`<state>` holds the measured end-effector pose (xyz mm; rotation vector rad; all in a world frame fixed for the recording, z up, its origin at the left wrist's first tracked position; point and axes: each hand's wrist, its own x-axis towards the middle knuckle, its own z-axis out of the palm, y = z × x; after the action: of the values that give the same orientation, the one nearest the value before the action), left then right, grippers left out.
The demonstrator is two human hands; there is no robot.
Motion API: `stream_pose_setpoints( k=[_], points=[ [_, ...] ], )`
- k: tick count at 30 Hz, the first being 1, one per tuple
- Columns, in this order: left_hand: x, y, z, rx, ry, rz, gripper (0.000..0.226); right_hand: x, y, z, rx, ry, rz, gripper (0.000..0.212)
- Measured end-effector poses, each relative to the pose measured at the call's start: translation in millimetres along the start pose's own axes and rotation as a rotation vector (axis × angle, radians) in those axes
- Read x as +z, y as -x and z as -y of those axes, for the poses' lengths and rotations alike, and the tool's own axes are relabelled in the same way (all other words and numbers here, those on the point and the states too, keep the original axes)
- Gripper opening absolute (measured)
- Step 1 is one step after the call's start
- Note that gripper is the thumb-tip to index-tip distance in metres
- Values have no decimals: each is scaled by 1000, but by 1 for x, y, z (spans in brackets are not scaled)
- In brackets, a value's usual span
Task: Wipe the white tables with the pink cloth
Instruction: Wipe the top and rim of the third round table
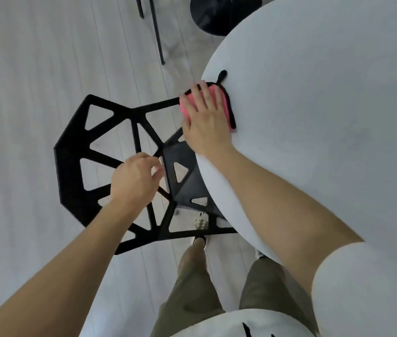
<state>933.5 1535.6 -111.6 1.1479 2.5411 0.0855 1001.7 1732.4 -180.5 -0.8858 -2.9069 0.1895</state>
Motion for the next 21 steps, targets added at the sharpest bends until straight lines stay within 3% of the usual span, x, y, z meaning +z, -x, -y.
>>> stream_pose_setpoints(
  k=[5,9,10,13,16,19,21],
  points=[
    [2,11,-32,-61,-30,-59,23,-13,130,-9,-232,-124,71,57],
    [12,17,-84,41,-19,-106,21,-38,234,-91,-194,-114,109,60],
    [15,17,-97,73,-22,-100,25,-45,251,-124,-151,-102,98,62],
    [28,13,-128,164,-93,-2,66,-58,273,-241,50,-25,71,62],
    [40,8,-149,222,-170,71,87,-64,255,-345,435,57,28,64],
    [42,4,-157,222,-174,87,87,-59,209,-341,859,8,-29,72],
    [39,2,-158,206,-180,93,85,-48,178,-275,768,-6,-83,71]
  ],
)
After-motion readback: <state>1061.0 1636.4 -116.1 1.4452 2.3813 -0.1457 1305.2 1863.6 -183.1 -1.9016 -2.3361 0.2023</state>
